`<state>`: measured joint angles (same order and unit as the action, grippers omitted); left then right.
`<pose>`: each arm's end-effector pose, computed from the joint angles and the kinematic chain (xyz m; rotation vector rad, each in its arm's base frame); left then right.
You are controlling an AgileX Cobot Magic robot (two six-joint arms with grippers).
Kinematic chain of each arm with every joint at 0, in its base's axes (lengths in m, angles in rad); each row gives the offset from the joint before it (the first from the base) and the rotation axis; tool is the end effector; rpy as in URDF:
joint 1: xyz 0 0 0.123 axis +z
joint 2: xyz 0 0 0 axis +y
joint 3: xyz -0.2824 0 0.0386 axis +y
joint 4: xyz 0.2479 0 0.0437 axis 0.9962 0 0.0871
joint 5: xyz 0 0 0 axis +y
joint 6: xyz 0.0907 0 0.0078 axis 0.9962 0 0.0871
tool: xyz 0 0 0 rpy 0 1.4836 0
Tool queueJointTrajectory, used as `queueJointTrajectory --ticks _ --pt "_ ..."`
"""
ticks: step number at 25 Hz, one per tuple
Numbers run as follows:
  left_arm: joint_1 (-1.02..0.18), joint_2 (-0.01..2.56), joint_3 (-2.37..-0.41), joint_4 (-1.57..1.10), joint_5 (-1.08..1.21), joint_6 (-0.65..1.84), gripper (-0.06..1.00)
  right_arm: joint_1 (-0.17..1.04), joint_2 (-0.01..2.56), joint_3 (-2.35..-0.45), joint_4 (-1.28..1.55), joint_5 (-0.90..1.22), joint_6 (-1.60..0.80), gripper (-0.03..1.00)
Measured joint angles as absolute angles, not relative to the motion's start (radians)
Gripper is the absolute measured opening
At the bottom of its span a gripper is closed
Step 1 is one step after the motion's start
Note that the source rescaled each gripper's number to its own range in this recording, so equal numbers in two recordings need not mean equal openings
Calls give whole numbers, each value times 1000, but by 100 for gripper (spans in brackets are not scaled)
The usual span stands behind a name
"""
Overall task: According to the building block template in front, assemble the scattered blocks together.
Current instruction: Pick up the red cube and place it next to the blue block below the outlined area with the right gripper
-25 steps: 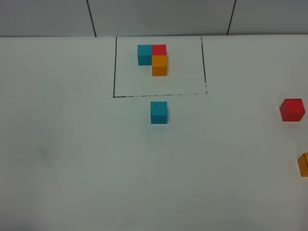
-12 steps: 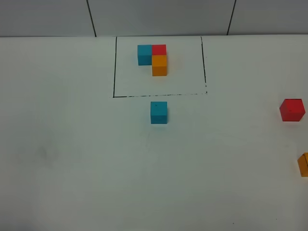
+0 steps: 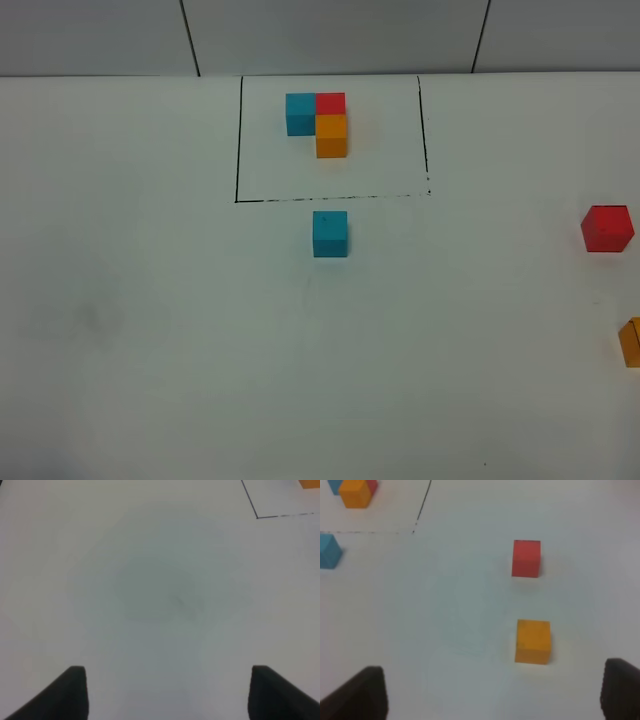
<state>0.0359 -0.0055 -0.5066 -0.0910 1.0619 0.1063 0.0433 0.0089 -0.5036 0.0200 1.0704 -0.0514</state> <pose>-0.0064 -0.0075 0.2791 0.0764 2.0287 -0.0191 -0.0044 0.0014 0.2774 -0.0984 2.0568 0.0190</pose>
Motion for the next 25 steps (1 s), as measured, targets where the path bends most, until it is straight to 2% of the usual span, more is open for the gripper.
queueJointTrajectory --ticks 25 --pt "36 -6 -507 -88 1062 107 51 43 10 -504 27 1070 -51 74"
